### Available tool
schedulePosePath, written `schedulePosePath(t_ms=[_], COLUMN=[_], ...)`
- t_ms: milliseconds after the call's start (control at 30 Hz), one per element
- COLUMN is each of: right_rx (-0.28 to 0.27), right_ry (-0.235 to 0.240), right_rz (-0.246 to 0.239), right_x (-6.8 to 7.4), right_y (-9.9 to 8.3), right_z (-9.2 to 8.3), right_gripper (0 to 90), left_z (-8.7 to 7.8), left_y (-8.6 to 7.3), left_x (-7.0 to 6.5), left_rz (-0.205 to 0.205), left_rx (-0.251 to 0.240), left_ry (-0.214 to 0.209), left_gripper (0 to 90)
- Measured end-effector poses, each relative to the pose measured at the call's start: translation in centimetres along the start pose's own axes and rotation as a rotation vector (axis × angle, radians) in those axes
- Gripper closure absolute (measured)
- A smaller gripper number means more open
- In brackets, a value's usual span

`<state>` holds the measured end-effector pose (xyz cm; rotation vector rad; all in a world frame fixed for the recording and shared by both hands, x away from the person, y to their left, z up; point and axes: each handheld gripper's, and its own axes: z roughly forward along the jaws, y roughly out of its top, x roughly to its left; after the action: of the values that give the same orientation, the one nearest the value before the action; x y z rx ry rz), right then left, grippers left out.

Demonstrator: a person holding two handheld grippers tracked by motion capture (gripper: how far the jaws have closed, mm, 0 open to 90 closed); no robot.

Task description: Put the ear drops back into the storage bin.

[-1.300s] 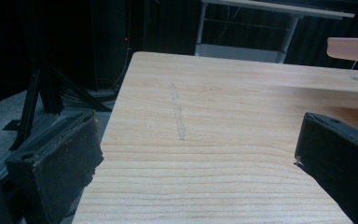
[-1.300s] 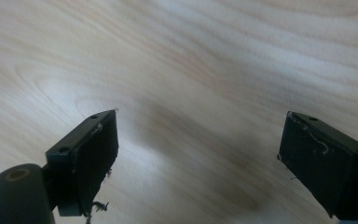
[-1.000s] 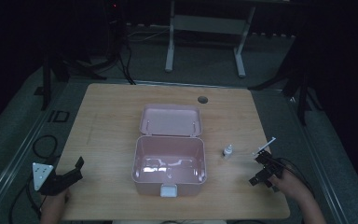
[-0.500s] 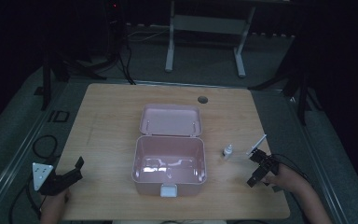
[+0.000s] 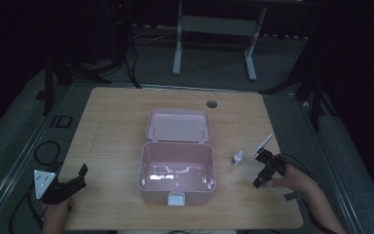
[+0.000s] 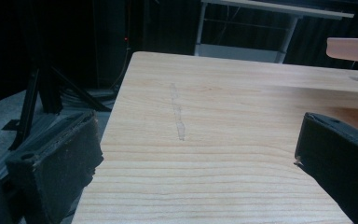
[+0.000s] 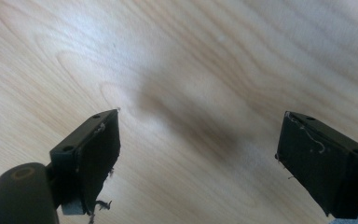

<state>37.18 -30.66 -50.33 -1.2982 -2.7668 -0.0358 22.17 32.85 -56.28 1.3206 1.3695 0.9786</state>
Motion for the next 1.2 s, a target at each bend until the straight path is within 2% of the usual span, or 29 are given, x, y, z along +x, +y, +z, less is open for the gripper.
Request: schedulePosePath(t_ms=[200,333,533,733,1200], right_rx=[-0.016,-0.011,0.014,0.01,0.025], right_ry=[-0.011,-0.007,-0.016,-0.015,-0.014], right_rz=[-0.01,-0.022,-0.044,-0.047,-0.07], right_x=[0.1,0.3,0.5,0.7,1.6], right_y=[1.5,2.6,4.1,5.4,8.8], right_z=[-0.6,-0.9,-1.2,-1.7,-1.2], right_gripper=[14.0,18.2,20.0,21.2,21.2], left_z=[0.0,0.0,0.0,0.0,0.0], left_y=[0.0,0.0,0.0,0.0,0.0], left_x=[0.0,0.0,0.0,0.0,0.0], left_rz=[0.0,-0.001,0.0,0.001,0.0], left_rx=[0.001,0.001,0.002,0.003,0.001], left_ry=[-0.001,-0.001,-0.003,-0.003,-0.006], left_gripper=[0.5,0.4,0.5,0.5,0.4])
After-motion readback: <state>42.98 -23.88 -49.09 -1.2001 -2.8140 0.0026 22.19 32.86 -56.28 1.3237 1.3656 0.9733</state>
